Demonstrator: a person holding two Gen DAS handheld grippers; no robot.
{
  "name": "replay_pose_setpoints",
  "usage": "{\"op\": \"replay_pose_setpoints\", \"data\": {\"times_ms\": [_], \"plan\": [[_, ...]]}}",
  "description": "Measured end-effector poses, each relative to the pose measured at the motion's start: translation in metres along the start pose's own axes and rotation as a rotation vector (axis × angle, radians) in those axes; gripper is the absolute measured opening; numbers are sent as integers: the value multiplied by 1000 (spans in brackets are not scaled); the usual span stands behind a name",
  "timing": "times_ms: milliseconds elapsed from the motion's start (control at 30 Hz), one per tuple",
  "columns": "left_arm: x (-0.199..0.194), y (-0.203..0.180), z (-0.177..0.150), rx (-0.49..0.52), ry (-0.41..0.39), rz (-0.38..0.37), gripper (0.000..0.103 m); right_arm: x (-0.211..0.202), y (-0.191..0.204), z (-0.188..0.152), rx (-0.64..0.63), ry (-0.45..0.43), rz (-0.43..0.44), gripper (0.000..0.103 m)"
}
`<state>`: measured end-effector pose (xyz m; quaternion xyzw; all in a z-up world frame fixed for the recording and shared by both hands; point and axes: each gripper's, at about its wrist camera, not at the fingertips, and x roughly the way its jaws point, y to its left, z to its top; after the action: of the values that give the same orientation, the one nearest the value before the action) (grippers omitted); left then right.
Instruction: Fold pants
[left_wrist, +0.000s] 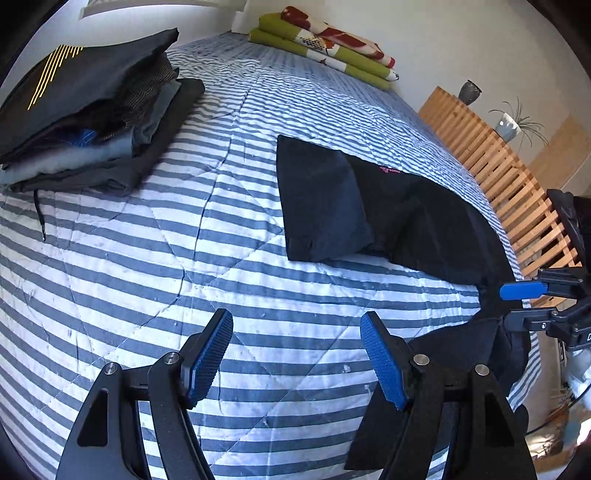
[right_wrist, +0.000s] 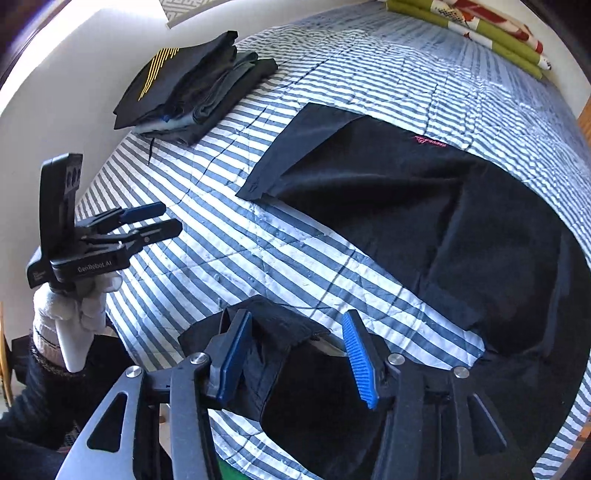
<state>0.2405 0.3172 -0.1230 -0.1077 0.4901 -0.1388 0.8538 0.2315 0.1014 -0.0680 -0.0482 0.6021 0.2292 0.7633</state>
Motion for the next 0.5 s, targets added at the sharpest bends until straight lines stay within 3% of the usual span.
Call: {"op": "replay_pose_setpoints", "data": {"times_ms": [167, 233, 300, 333, 367, 433, 500], "plan": [[3, -3, 0, 0, 7, -8, 75, 17, 1, 4, 50, 92, 155, 49], [3, -5, 0, 5, 7, -13, 75, 27, 7, 5, 63, 113, 178, 49], [3, -6, 1, 10, 5, -12, 75, 37, 16, 5, 58, 108, 145, 45], [3, -6, 2, 7, 2, -11, 75, 39, 22, 5, 45, 99, 119, 35], [2, -5, 3, 4, 0, -13, 75, 40, 28, 4, 31, 93, 91, 15], [-2, -1, 4, -7, -8, -17, 75, 31, 37, 3, 16, 43, 23, 9], [-7, 6, 4, -21, -17, -18, 75, 0, 41, 2, 12, -70, -28, 7]]}}
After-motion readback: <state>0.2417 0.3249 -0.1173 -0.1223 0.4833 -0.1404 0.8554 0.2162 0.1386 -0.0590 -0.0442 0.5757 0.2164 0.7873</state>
